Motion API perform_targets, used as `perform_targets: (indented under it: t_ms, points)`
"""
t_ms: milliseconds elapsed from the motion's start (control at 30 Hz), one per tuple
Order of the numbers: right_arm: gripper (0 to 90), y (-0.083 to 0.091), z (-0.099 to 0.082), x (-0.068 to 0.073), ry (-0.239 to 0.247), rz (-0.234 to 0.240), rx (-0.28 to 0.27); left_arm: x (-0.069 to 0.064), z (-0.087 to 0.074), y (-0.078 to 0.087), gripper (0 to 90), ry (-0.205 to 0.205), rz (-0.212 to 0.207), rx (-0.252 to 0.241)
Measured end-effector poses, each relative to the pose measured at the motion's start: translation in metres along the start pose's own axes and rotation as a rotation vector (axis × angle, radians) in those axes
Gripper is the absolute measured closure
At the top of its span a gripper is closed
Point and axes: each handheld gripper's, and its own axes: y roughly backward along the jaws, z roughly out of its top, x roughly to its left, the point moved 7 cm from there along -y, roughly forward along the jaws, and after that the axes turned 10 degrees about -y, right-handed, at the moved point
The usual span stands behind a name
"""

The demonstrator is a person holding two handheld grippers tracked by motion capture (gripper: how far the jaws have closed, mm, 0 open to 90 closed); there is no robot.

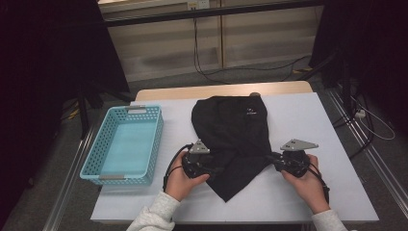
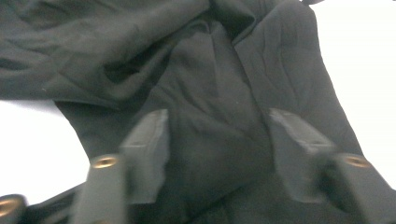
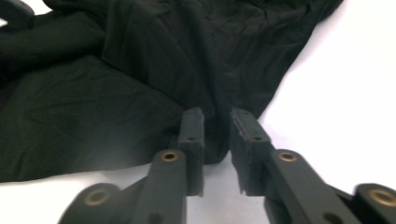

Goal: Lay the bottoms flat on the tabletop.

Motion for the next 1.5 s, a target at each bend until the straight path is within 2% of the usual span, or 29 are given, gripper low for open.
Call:
perform_targets:
  t_ms: [67, 200, 300, 433, 533, 667, 867, 1100, 1200, 1300, 1400, 1500]
  points:
    - [69.1, 0.001, 0.001, 0.004, -0.003, 0.017, -0.008, 0.001, 0.0, 0.0, 50.9, -0.001, 0.018, 0.006]
    - [63.7, 0.0, 0.003, 0.017, 0.016, 0.052, -0.015, 0.004, 0.0, 0.004, 72.0, 0.011, 0.026, 0.001]
    - [59.5, -0.002, 0.002, 0.029, 0.033, 0.082, -0.005, 0.009, -0.001, 0.011, 84.0, 0.046, 0.042, 0.014]
    - [57.6, -0.006, 0.002, 0.044, 0.067, 0.116, 0.005, 0.019, -0.001, 0.023, 85.6, 0.095, 0.067, -0.014]
    - [56.7, -0.007, 0.004, 0.055, 0.074, 0.148, -0.003, 0.026, 0.0, 0.033, 86.0, 0.112, 0.09, -0.035]
    - [56.4, -0.013, 0.001, 0.074, 0.115, 0.188, 0.017, 0.033, -0.001, 0.042, 86.3, 0.136, 0.112, -0.047]
    - [56.7, -0.023, -0.003, 0.098, 0.165, 0.238, 0.04, 0.038, -0.005, 0.048, 86.5, 0.149, 0.135, -0.039]
    - [56.9, -0.032, -0.01, 0.113, 0.196, 0.271, 0.074, 0.039, -0.008, 0.047, 86.5, 0.155, 0.132, -0.03]
    - [62.3, -0.035, -0.015, 0.115, 0.235, 0.255, 0.088, 0.038, -0.009, 0.045, 86.4, 0.158, 0.127, -0.026]
    - [74.8, -0.034, -0.016, 0.114, 0.218, 0.257, 0.1, 0.037, -0.009, 0.045, 86.4, 0.157, 0.125, -0.027]
    - [90.0, -0.031, -0.017, 0.11, 0.225, 0.264, 0.113, 0.038, -0.008, 0.046, 86.4, 0.165, 0.122, -0.03]
    - [90.0, -0.029, -0.018, 0.107, 0.207, 0.283, 0.121, 0.039, -0.008, 0.048, 86.4, 0.175, 0.126, -0.038]
